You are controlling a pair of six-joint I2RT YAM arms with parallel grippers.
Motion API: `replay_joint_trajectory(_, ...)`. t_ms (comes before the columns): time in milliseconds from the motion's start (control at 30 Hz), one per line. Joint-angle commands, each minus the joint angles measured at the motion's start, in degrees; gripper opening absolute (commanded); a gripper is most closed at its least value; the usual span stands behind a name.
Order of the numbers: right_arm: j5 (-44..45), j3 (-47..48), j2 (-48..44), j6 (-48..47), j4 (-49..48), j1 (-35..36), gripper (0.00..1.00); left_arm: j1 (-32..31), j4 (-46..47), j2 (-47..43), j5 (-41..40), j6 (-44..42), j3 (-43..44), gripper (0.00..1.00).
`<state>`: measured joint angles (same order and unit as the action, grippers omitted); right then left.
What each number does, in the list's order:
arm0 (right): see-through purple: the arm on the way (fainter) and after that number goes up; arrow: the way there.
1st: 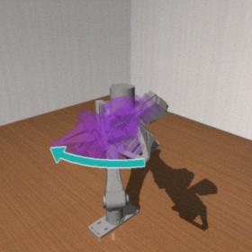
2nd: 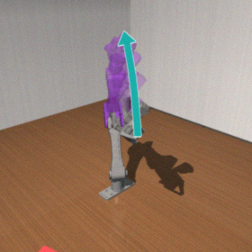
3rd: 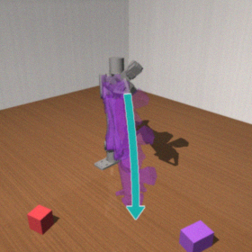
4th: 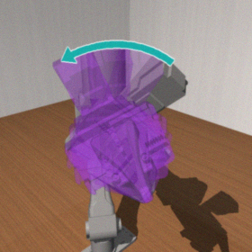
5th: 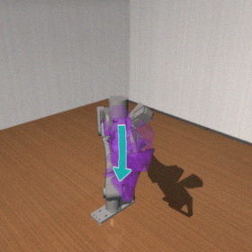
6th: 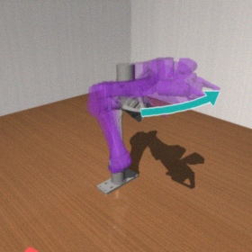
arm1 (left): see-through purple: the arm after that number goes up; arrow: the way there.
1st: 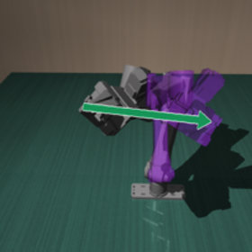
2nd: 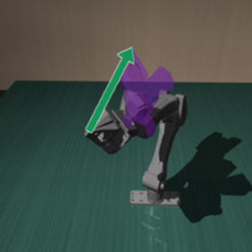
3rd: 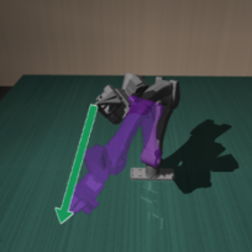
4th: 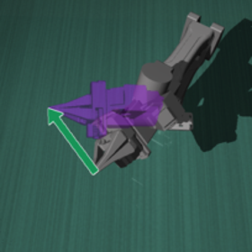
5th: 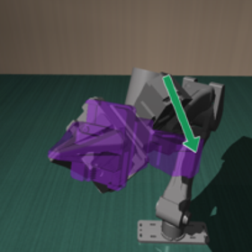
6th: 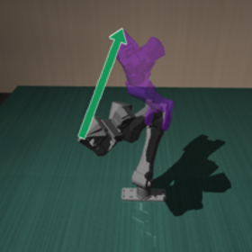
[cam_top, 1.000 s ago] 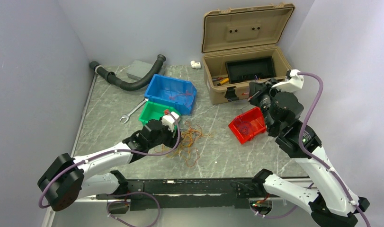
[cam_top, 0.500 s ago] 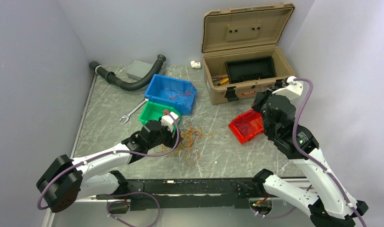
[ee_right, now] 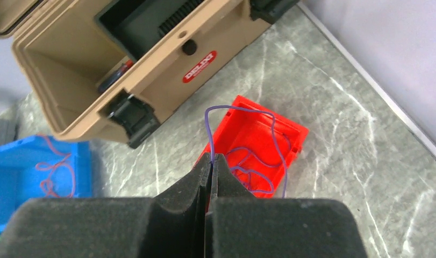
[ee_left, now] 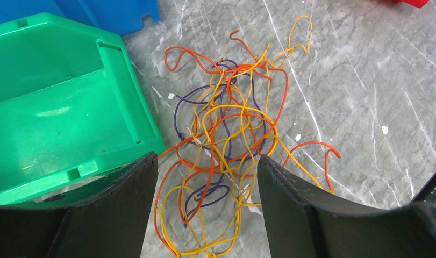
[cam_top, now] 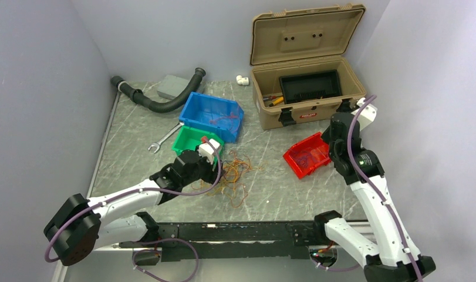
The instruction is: Untangle the cables
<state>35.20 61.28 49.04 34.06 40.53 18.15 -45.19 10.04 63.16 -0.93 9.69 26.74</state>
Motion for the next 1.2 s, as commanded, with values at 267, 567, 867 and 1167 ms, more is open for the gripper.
replay_joint_trajectory(267, 6.4, 8.4, 6.0, 6.4, 4.8, -7.2, 0.00, 0.1, 1.6, -2.9, -0.9, -0.7, -0.3, 0.72)
replay_joint_trajectory(567, 19.2, 13.5, 5.1, 14.1, 10.8, -7.3, 0.00, 0.1, 1.5, -3.2, -0.8, -0.8, -0.4, 0.72)
replay_joint_trajectory(867, 15.3, 13.8, -1.7, 8.4, 3.0, -7.3, 0.00, 0.1, 1.7, -2.9, -0.7, -0.8, -0.3, 0.72)
replay_joint_trajectory(1167, 4.6, 13.9, 0.5, 4.3, 1.0, -7.3, 0.00, 0.1, 1.9, -2.7, -0.7, -0.8, -0.3, 0.72)
